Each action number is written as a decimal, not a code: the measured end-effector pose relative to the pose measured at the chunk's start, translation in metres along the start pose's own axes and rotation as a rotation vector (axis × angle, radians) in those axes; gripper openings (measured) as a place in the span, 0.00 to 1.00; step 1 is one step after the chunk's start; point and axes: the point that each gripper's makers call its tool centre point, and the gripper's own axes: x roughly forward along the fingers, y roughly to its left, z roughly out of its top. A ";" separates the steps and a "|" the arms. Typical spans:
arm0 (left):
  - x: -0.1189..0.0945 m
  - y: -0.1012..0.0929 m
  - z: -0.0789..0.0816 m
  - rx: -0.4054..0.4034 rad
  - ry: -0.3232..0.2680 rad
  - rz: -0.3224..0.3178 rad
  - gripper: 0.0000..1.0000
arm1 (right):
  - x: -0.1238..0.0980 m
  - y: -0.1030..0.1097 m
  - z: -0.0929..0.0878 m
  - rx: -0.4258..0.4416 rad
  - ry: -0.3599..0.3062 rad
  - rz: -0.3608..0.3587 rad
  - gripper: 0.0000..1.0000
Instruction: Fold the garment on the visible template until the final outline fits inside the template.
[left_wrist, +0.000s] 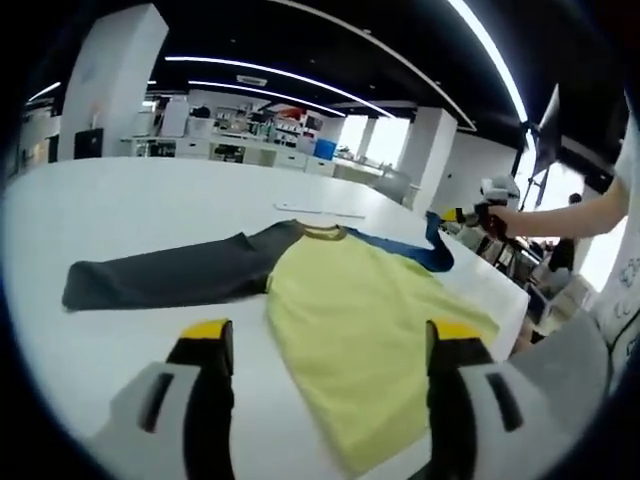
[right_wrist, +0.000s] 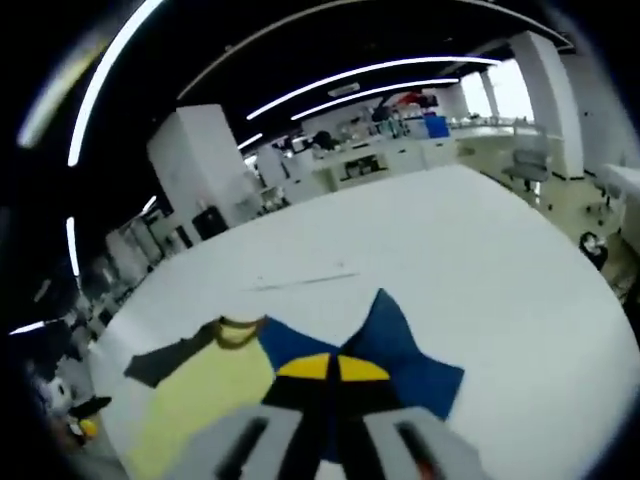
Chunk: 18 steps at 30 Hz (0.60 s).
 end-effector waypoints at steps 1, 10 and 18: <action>0.000 0.000 0.000 -0.001 -0.002 -0.002 0.76 | 0.006 0.011 0.001 -0.007 0.000 0.018 0.00; -0.001 0.000 0.001 -0.004 -0.010 0.008 0.75 | 0.037 0.067 0.002 0.012 0.005 0.137 0.00; 0.000 -0.001 0.002 -0.011 -0.017 0.014 0.75 | 0.055 0.131 -0.001 -0.016 0.033 0.285 0.00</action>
